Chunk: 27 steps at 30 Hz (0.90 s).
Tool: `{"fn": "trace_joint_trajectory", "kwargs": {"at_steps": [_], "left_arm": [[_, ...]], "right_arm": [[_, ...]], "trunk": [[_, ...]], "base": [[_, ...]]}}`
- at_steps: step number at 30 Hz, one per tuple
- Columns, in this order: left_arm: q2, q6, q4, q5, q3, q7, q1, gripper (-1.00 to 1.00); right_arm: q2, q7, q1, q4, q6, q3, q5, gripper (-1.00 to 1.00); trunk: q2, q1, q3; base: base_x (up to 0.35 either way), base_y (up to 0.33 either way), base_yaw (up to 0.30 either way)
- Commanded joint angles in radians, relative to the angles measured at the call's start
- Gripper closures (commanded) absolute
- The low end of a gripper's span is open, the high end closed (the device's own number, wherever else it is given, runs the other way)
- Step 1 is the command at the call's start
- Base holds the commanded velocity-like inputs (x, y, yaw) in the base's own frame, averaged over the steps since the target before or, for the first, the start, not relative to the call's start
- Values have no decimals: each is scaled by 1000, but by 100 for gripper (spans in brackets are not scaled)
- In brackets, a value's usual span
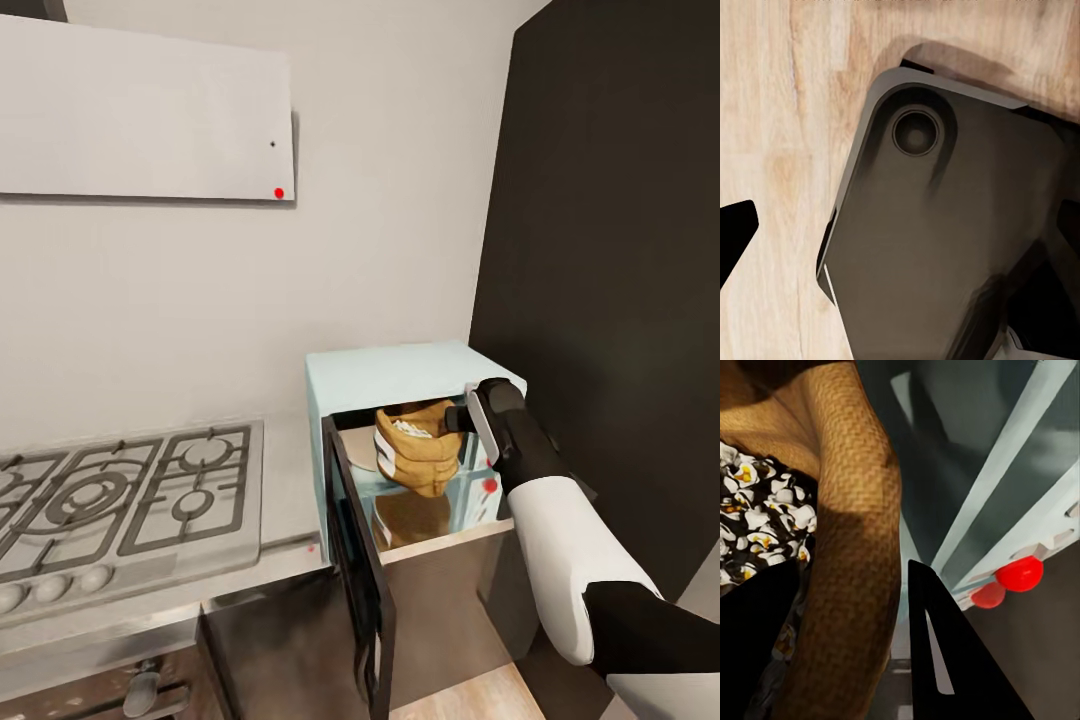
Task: In the kitchen, take the popcorn bag from the countertop, put it into the microwave, and heat it until the popcorn is cooked so the cooked popcorn ends up inside the bag.
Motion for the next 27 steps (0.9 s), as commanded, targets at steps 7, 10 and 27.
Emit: {"fn": "trace_joint_trajectory", "kwargs": {"at_steps": [7,10,27], "left_arm": [[0,-1,-2,-1,6,1,0,-100],[0,-1,-2,-1,6,1,0,-100],[0,0,-2,-1,6,-1,0,-100]], "right_arm": [[1,0,0,8,5,-3,19,100],[1,1,0,8,5,-4,19,100],[-1,5,0,8,5,-5,19,100]], "trunk": [[0,0,-1],[0,0,-1],[0,0,-1]], "base": [[84,57,0],[97,22,0],[38,0,0]]}}
